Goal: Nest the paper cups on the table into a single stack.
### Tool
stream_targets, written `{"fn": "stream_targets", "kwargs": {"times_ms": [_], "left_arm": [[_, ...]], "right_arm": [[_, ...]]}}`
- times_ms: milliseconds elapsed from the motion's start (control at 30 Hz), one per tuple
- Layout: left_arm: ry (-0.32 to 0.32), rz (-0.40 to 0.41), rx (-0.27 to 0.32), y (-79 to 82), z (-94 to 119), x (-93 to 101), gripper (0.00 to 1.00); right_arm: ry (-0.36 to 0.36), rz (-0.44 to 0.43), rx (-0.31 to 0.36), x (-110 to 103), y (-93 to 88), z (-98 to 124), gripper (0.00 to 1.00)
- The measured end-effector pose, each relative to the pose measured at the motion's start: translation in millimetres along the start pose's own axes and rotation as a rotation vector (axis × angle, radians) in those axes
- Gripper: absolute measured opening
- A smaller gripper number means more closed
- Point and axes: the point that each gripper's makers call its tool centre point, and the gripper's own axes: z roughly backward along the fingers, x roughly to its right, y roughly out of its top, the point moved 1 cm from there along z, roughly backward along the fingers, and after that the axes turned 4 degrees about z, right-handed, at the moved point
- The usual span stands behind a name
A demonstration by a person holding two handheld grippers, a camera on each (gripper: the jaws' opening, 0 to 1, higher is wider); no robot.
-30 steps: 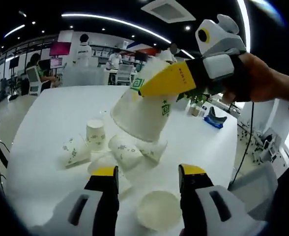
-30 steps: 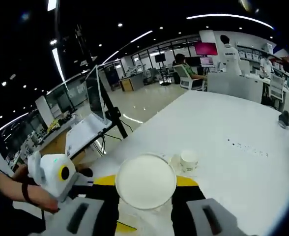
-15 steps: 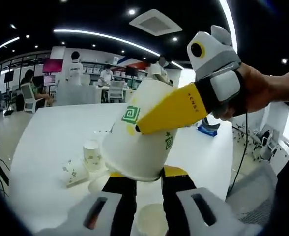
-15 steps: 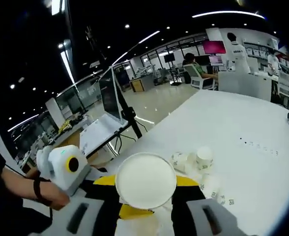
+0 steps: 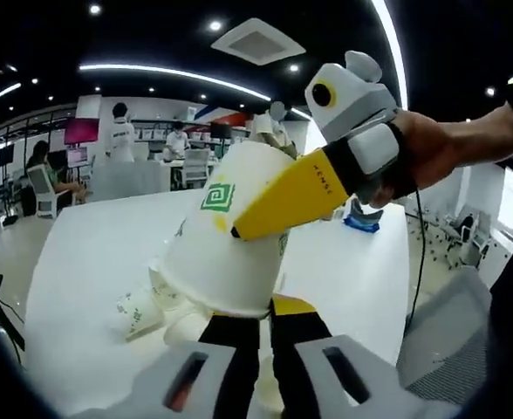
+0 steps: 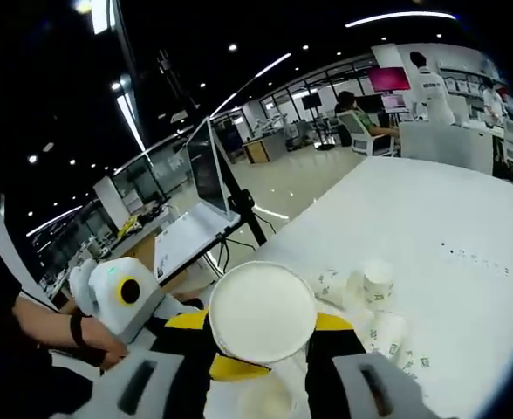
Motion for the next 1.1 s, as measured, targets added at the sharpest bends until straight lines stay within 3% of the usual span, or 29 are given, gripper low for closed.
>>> {"fn": "stream_targets", "kwargs": {"times_ms": [200, 433, 1100], "left_arm": [[-0.011, -0.015, -0.016, -3.3, 3, 0.5, 0.0], [-0.016, -0.016, -0.032, -6.6, 4, -6.1, 0.0], [-0.017, -0.026, -0.074, -12.9, 12, 2.2, 0.0]], "right_arm": [[0.035, 0.017, -0.019, -6, -6.9, -2, 0.43], [0.022, 0.046, -0.035, -1, -13.3, -4, 0.46], [-0.068, 0.109, 0.003, 16, -6.9, 8, 0.47]]}}
